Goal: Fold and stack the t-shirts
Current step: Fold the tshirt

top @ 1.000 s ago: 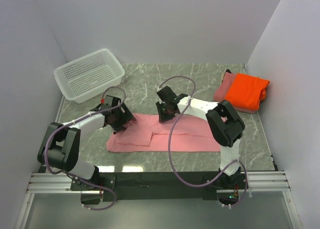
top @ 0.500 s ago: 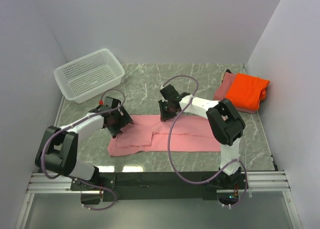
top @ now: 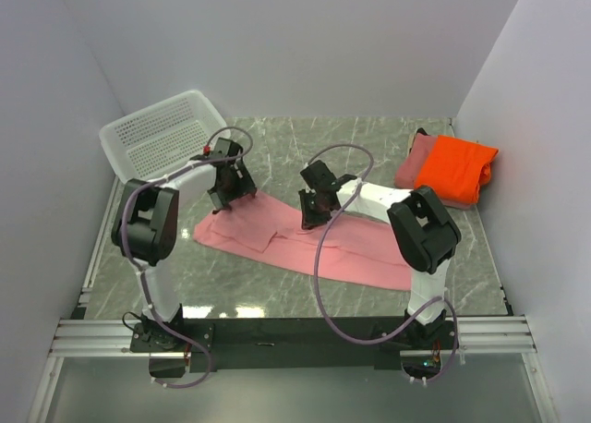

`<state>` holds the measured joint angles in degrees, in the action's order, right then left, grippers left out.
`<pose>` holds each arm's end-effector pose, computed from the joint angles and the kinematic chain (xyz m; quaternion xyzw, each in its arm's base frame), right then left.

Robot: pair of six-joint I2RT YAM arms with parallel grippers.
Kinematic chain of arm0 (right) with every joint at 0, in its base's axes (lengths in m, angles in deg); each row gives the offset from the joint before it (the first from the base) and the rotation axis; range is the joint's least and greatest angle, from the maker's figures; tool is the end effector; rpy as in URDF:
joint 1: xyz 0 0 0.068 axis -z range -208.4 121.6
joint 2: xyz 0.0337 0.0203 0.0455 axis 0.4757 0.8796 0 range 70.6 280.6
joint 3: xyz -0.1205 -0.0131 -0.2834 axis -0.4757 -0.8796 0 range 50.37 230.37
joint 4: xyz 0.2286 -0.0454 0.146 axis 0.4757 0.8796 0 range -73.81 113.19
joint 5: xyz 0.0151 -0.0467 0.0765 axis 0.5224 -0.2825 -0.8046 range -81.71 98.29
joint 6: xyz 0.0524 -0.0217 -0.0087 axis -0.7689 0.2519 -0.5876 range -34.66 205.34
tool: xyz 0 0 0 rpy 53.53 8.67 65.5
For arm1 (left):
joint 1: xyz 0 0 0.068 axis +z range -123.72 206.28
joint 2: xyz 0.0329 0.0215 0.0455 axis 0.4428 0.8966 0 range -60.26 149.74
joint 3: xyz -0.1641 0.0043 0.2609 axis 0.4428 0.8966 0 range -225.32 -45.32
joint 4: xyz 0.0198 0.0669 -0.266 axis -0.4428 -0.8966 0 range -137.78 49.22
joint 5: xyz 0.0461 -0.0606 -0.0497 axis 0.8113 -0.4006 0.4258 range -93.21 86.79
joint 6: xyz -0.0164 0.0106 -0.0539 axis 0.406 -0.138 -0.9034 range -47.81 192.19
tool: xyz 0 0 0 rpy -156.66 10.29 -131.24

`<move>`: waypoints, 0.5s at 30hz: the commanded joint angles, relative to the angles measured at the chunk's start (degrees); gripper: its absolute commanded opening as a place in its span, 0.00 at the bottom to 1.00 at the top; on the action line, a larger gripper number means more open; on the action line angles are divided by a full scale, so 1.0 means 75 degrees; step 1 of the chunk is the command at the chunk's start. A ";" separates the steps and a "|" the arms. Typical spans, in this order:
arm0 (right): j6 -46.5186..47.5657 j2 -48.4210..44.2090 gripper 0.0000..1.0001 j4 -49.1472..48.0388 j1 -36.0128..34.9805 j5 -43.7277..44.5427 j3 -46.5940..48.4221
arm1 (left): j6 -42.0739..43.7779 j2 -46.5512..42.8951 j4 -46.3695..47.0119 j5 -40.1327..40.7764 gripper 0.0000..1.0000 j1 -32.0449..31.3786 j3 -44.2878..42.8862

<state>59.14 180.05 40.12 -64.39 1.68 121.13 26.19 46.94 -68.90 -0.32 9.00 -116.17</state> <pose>0.3311 0.2462 0.1799 -0.0963 0.9653 0.1700 0.1735 0.3851 -0.1178 0.1918 -0.2472 0.9431 -0.0949 0.2010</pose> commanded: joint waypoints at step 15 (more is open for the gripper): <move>-0.0211 -0.1619 0.28 0.1861 -0.0054 0.0916 0.0386 | 0.0977 0.1716 -0.1208 0.0329 0.85 -0.0005 -0.4135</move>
<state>56.65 173.95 49.67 -65.92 4.58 121.85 32.16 63.20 -76.33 1.19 8.83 -143.64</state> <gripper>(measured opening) 0.283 0.844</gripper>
